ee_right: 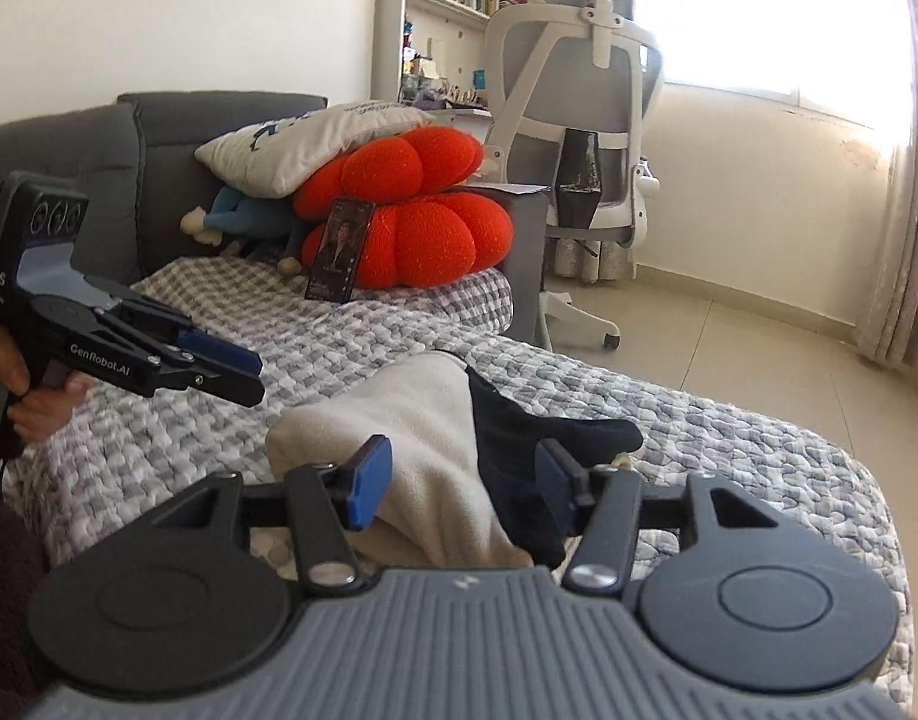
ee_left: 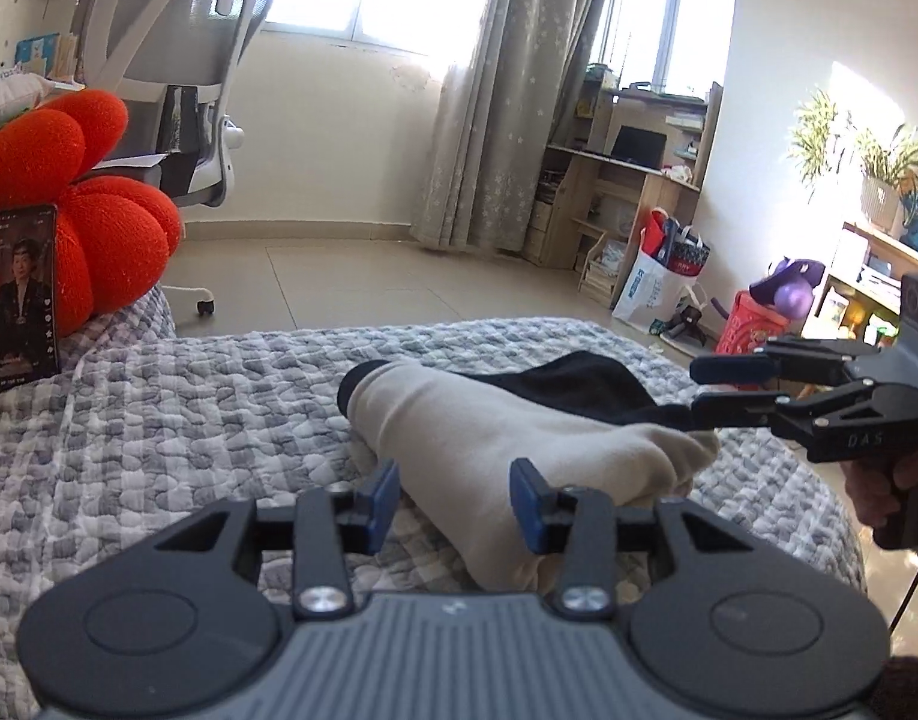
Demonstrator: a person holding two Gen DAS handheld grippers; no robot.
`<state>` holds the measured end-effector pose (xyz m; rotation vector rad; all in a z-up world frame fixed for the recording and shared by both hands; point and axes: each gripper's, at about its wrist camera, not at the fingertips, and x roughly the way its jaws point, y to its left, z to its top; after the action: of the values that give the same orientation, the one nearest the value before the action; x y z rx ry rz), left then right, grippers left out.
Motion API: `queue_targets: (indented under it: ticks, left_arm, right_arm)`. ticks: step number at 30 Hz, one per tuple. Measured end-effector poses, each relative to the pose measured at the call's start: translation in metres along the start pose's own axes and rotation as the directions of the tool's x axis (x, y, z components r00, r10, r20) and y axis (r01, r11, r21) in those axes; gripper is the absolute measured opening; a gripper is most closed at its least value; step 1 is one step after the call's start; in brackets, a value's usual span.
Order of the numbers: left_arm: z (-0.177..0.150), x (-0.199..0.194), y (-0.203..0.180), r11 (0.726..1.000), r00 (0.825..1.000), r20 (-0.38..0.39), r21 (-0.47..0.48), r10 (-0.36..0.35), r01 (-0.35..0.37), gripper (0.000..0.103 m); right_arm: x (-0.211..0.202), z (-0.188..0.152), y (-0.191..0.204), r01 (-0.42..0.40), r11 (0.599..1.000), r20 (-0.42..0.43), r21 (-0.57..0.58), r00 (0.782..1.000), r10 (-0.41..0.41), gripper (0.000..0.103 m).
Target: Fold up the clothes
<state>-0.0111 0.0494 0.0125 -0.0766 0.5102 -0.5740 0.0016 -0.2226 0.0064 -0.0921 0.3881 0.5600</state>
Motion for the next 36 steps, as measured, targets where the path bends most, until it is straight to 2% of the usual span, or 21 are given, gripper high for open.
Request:
queue_targets:
  ticks: [2,5,9,13,16,17,18,21,23,25,28,29,30,33,36]
  left_arm:
    - [0.005,0.012,-0.002,0.999,0.999,0.024,-0.017,-0.038,0.039,0.039]
    - [0.008,0.036,-0.009,0.995,0.994,0.033,-0.009,-0.103,0.103,0.03]
    - [0.001,0.065,-0.019,0.985,0.985,-0.012,0.005,-0.171,0.171,0.019]
    - [-0.021,0.082,-0.028,0.98,0.979,-0.071,0.03,-0.192,0.194,0.017]
    - [-0.036,0.08,-0.035,0.979,0.981,-0.043,0.076,-0.188,0.19,0.016]
    - [-0.039,0.079,-0.037,0.978,0.982,-0.038,0.088,-0.185,0.188,0.016]
    - [-0.039,0.079,-0.038,0.978,0.982,-0.037,0.097,-0.183,0.185,0.016]
    - [-0.039,0.078,-0.037,0.978,0.983,-0.033,0.095,-0.183,0.185,0.016]
    - [-0.039,0.077,-0.036,0.978,0.983,-0.028,0.095,-0.181,0.183,0.016]
    - [-0.04,0.076,-0.036,0.979,0.984,-0.025,0.104,-0.174,0.176,0.016]
    - [-0.04,0.075,-0.036,0.98,0.985,-0.021,0.106,-0.169,0.171,0.017]
    - [-0.04,0.075,-0.035,0.98,0.985,-0.018,0.103,-0.17,0.171,0.017]
    - [-0.04,0.076,-0.034,0.98,0.985,-0.016,0.1,-0.171,0.172,0.017]
    - [-0.041,0.075,-0.033,0.981,0.985,-0.011,0.095,-0.172,0.172,0.017]
    - [-0.041,0.074,-0.032,0.981,0.985,-0.005,0.092,-0.17,0.17,0.018]
  right_arm:
    - [0.008,0.008,-0.004,0.007,0.998,0.013,0.063,1.0,-0.007,0.057]
    - [0.026,0.017,-0.007,0.024,0.995,0.005,0.101,1.0,-0.024,0.056]
    - [0.05,0.02,-0.013,0.017,0.99,-0.027,0.143,1.0,-0.014,0.041]
    - [0.071,0.011,-0.017,0.026,0.989,-0.094,0.148,0.995,-0.012,0.035]
    - [0.083,0.002,-0.023,0.065,0.987,-0.154,0.147,0.987,-0.043,0.022]
    - [0.084,0.0,-0.028,0.075,0.985,-0.156,0.158,0.986,-0.05,0.013]
    - [0.086,0.001,-0.032,0.081,0.982,-0.153,0.173,0.987,-0.054,0.011]
    - [0.094,0.006,-0.04,0.112,0.975,-0.155,0.191,0.984,-0.083,0.011]
    - [0.101,0.008,-0.043,0.165,0.972,-0.175,0.165,0.975,-0.136,0.012]
    - [0.107,0.008,-0.052,0.187,0.966,-0.192,0.176,0.969,-0.153,0.012]
    - [0.103,0.01,-0.061,0.183,0.954,-0.184,0.237,0.973,-0.141,0.027]
    - [0.099,0.011,-0.062,0.19,0.948,-0.175,0.254,0.973,-0.149,0.041]
    - [0.095,0.012,-0.063,0.197,0.942,-0.167,0.27,0.974,-0.156,0.051]
    - [0.081,0.015,-0.058,0.201,0.937,-0.134,0.286,0.977,-0.169,0.051]
    - [0.066,0.017,-0.044,0.171,0.947,-0.087,0.273,0.984,-0.152,0.051]
